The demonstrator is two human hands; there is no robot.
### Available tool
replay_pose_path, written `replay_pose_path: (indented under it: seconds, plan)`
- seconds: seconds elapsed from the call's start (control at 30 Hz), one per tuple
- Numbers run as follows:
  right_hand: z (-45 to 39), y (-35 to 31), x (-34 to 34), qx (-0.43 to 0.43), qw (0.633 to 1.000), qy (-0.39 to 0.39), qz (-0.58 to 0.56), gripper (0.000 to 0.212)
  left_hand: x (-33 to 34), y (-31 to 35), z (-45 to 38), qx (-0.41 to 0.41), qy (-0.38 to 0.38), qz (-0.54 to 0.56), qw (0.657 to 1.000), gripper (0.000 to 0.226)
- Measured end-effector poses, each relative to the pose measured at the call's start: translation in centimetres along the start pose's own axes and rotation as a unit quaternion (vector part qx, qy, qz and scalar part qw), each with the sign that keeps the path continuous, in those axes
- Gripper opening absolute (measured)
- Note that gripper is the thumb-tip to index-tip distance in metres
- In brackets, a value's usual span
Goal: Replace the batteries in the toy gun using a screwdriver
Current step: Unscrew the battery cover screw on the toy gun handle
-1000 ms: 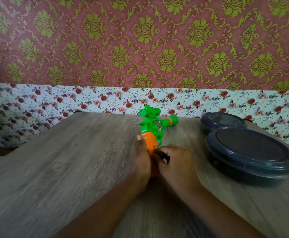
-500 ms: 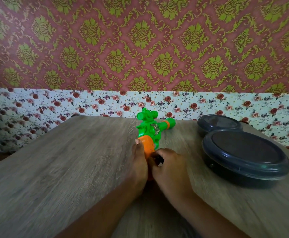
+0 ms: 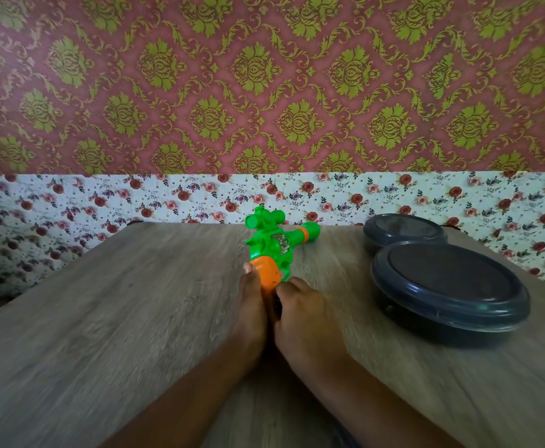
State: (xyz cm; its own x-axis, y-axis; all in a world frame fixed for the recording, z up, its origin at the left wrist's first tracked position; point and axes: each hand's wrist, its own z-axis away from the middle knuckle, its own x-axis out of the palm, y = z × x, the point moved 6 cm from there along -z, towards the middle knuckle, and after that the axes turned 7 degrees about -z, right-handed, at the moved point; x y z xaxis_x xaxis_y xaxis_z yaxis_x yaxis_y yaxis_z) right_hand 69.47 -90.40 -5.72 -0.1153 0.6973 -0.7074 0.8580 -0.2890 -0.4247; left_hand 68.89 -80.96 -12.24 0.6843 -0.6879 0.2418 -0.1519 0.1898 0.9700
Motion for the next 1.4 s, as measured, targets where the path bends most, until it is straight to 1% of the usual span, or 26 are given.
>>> replay_pose_path:
  seconds: [0.07,0.1,0.17,0.23,0.37,0.47,0.53,0.57,0.6,0.63,0.7,0.73,0.77,0.8,0.87,0.9,1.03,1.1,1.17,1.27,1.4]
  plan:
    - [0.0,-0.4,0.1,-0.020,0.999,-0.003,0.037,0.004,0.3,0.2,0.2,0.003,-0.023,0.017,1.000,0.064]
    - [0.1,-0.5,0.0,-0.026,0.998,0.000,0.053,0.008,0.4,0.2,0.4,0.002,-0.031,0.024,0.999,0.062]
    - [-0.1,-0.9,-0.2,-0.046,0.994,0.004,0.097,0.025,0.6,0.4,0.6,0.000,-0.046,0.040,0.998,0.060]
    - [0.0,-1.3,-0.3,-0.066,0.989,0.012,0.131,0.029,0.6,0.4,0.8,0.000,-0.051,0.052,0.997,0.057]
    - [0.2,-1.3,0.2,-0.089,0.981,0.024,0.170,0.027,0.9,0.7,1.0,0.019,-0.059,0.054,0.997,0.050]
    - [0.2,-1.3,0.6,-0.095,0.982,0.014,0.165,0.021,0.8,0.7,0.9,0.023,-0.060,0.059,0.996,0.051]
    - [0.1,-1.1,0.3,-0.077,0.988,0.020,0.130,0.015,0.6,0.5,0.7,0.011,-0.059,0.053,0.997,0.057]
    - [-0.2,-0.6,0.1,-0.050,0.995,0.013,0.082,0.008,0.6,0.4,0.7,0.002,-0.058,0.049,0.997,0.062]
    - [-0.6,0.1,-0.1,-0.020,1.000,0.003,0.012,0.005,0.5,0.3,0.6,-0.008,-0.047,0.044,0.998,0.067]
    - [-0.9,0.8,-0.4,0.010,0.997,0.002,-0.072,0.014,0.3,0.3,0.5,-0.016,-0.030,0.037,0.999,0.070]
    - [-1.3,2.2,-1.6,0.064,0.969,0.029,-0.235,0.025,-0.2,0.3,0.3,-0.017,0.006,0.018,1.000,0.067]
    - [-1.4,3.0,-2.2,0.094,0.951,0.034,-0.292,0.027,-0.3,0.4,0.2,-0.017,0.012,0.007,1.000,0.067]
    - [-1.5,3.5,-2.5,0.112,0.942,0.032,-0.314,0.029,-0.4,0.4,0.1,-0.018,0.018,-0.004,1.000,0.069]
    - [-1.7,3.7,-3.1,0.107,0.949,0.033,-0.296,0.033,-0.5,0.5,0.2,-0.019,0.022,-0.009,1.000,0.071]
    - [-1.9,3.4,-3.7,0.054,0.973,0.035,-0.221,0.040,-0.7,0.4,0.1,-0.031,0.018,-0.008,0.999,0.077]
    - [-1.9,3.4,-3.7,0.038,0.975,0.031,-0.218,0.041,-0.7,0.3,0.0,-0.037,0.019,-0.003,0.999,0.080]
    - [-2.0,3.2,-3.0,0.029,0.947,0.007,-0.320,0.030,-0.8,0.5,0.1,-0.046,0.032,-0.006,0.998,0.085]
    - [-1.9,3.2,-2.8,0.032,0.932,0.005,-0.361,0.029,-0.9,0.6,0.2,-0.048,0.036,0.002,0.998,0.080]
    - [-1.8,3.1,-2.6,0.030,0.929,0.007,-0.369,0.028,-0.8,0.8,0.5,-0.043,0.039,0.001,0.998,0.075]
    - [-1.7,2.9,-2.1,0.026,0.921,-0.008,-0.388,0.032,-0.8,0.8,0.7,-0.050,0.043,-0.014,0.998,0.077]
    - [-1.6,3.1,-1.7,0.025,0.932,-0.021,-0.360,0.026,-0.8,1.1,1.1,-0.055,0.045,-0.027,0.997,0.074]
